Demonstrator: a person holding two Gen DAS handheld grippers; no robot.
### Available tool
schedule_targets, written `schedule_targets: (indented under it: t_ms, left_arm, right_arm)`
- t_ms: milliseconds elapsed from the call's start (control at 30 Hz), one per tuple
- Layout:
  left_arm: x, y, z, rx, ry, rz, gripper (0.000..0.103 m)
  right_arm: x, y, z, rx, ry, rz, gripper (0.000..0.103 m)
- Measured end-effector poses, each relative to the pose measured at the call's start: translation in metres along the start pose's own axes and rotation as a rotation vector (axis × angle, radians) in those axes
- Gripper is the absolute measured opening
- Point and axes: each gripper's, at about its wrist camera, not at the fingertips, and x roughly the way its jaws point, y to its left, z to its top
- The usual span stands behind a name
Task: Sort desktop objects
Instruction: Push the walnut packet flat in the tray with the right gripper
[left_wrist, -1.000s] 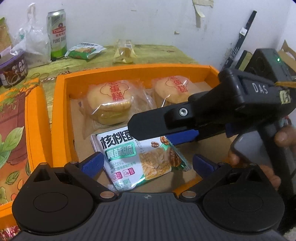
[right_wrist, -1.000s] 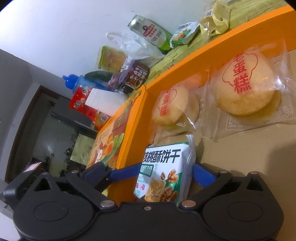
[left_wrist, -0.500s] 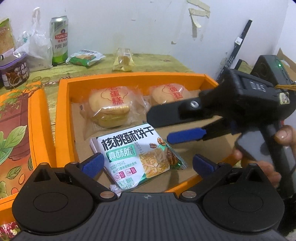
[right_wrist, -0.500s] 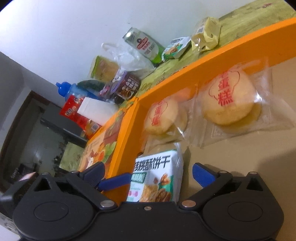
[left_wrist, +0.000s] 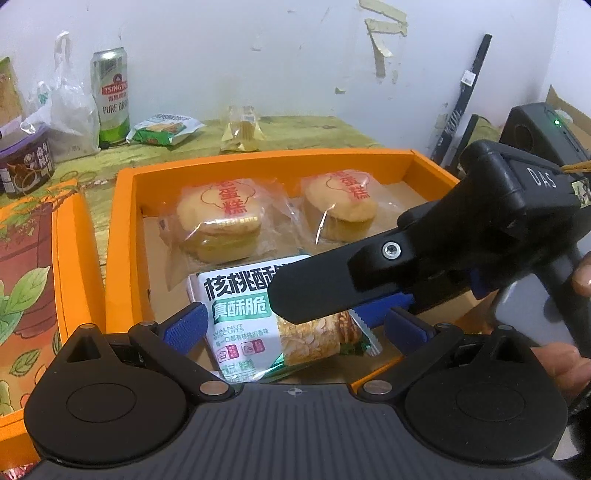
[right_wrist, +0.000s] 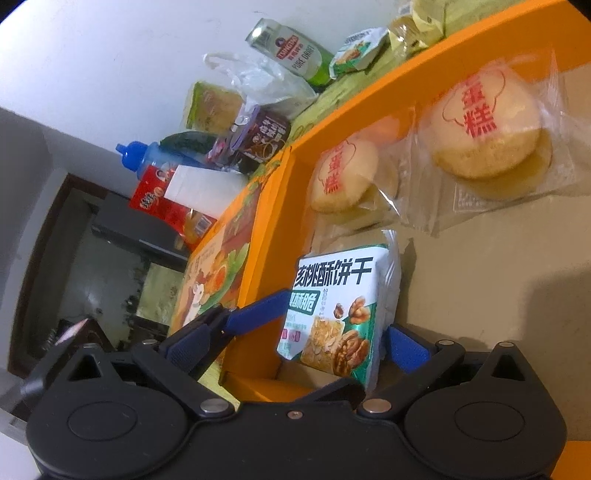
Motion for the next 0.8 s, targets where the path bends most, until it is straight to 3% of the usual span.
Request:
schedule_targets:
  t_ms: [800]
  left_arm:
    - [-0.0024, 0.0028, -0.0012, -0.014, -0.018, -0.012, 0.103]
  right_arm:
    - [0.0050, 0.0029, 0.0006, -0.020, -0.015, -0.032, 0.102]
